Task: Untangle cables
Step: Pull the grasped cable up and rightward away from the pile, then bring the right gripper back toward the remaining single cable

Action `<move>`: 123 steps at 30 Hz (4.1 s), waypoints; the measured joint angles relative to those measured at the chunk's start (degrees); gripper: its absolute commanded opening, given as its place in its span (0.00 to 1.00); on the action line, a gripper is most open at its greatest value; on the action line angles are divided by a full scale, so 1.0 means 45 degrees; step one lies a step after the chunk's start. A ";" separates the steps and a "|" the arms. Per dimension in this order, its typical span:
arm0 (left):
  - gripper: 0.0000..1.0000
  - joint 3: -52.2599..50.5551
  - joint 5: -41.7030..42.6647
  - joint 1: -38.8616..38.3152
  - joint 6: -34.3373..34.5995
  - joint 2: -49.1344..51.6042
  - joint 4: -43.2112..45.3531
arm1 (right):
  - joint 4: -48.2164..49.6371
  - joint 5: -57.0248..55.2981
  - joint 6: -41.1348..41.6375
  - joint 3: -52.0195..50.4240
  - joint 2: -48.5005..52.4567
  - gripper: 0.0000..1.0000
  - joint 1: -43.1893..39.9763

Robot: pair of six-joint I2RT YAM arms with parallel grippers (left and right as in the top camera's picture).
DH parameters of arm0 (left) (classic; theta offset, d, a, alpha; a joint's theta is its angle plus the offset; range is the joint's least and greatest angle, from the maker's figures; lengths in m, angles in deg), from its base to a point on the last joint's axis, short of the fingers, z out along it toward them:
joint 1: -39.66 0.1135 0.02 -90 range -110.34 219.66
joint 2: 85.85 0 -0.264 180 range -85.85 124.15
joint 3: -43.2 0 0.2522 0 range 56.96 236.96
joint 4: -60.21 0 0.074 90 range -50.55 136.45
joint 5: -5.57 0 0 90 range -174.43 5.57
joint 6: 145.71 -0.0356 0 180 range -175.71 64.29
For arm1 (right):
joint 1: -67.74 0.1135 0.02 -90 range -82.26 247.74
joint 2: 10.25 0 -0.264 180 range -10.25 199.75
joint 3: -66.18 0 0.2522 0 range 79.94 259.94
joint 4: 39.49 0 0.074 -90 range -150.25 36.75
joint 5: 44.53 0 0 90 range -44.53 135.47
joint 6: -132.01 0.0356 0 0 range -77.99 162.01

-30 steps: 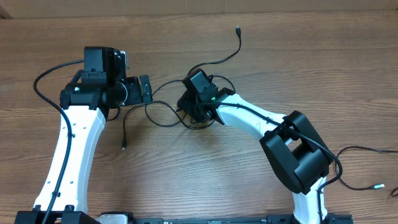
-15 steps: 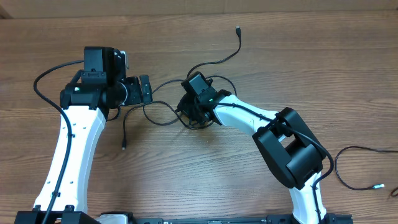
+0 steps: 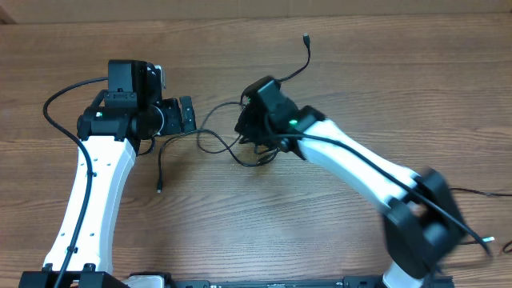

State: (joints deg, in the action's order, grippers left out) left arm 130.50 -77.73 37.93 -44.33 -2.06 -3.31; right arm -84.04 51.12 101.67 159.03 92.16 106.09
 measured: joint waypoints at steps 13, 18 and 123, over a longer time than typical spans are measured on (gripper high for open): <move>1.00 0.0000 0.0005 0.0000 0.0000 0.0000 0.0000 | -0.0612 -0.3905 -0.2132 0.1209 -0.6907 0.04 0.0000; 1.00 0.0000 0.0000 0.0000 0.0000 0.0000 0.0000 | -0.0602 -0.4949 -0.2895 0.3065 -0.7732 0.04 0.0000; 1.00 0.0000 0.0000 0.0000 0.0000 0.0000 0.0000 | -0.6892 0.1768 -0.9428 0.5163 -0.2055 1.00 -1.3187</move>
State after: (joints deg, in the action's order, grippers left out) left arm 130.50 -77.73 37.93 -44.33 -2.06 -3.31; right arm -115.05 59.08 59.24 182.26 82.91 46.75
